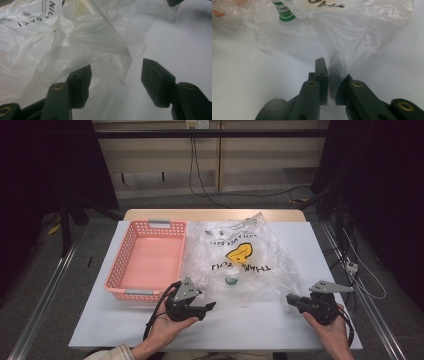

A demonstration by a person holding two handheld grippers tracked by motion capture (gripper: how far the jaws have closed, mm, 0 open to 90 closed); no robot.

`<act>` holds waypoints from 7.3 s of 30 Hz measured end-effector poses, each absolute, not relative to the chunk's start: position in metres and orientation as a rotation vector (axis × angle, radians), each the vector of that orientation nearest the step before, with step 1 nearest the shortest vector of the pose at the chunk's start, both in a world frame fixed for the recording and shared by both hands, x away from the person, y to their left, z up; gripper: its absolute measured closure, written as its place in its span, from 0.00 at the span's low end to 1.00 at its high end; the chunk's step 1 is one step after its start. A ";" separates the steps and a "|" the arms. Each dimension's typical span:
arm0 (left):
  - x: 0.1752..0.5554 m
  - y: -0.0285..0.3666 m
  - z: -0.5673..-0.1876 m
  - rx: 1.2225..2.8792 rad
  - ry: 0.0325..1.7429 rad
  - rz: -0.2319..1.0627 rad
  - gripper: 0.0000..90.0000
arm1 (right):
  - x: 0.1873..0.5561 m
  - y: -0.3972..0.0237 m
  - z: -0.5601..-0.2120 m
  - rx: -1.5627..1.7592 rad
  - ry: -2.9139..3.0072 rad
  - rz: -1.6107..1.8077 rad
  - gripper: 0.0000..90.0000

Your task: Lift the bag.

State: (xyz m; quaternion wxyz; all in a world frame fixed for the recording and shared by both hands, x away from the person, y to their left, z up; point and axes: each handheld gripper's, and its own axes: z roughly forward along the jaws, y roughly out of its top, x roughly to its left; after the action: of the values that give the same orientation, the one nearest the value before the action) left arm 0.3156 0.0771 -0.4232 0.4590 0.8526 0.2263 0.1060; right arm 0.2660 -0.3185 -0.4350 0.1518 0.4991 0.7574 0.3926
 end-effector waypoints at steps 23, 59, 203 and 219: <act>0.321 0.094 -0.400 2.011 0.558 0.179 1.00 | 0.271 -0.322 -0.426 1.440 2.142 1.258 1.00; 0.346 0.121 -0.347 1.922 0.498 0.215 1.00 | 0.302 -0.324 -0.373 1.335 2.006 1.394 1.00; 0.463 0.128 -0.310 1.822 0.822 0.378 0.52 | 0.415 -0.306 -0.303 1.303 1.914 1.366 0.43; 0.431 0.127 -0.305 1.824 0.764 0.401 0.25 | 0.349 -0.341 -0.295 1.306 1.806 1.364 0.27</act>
State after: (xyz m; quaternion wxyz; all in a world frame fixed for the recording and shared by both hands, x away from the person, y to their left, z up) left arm 0.4307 0.1266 -0.3050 0.5329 0.7649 0.3204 0.1683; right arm 0.3493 -0.3411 -0.2953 0.2612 0.4825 0.6671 0.5040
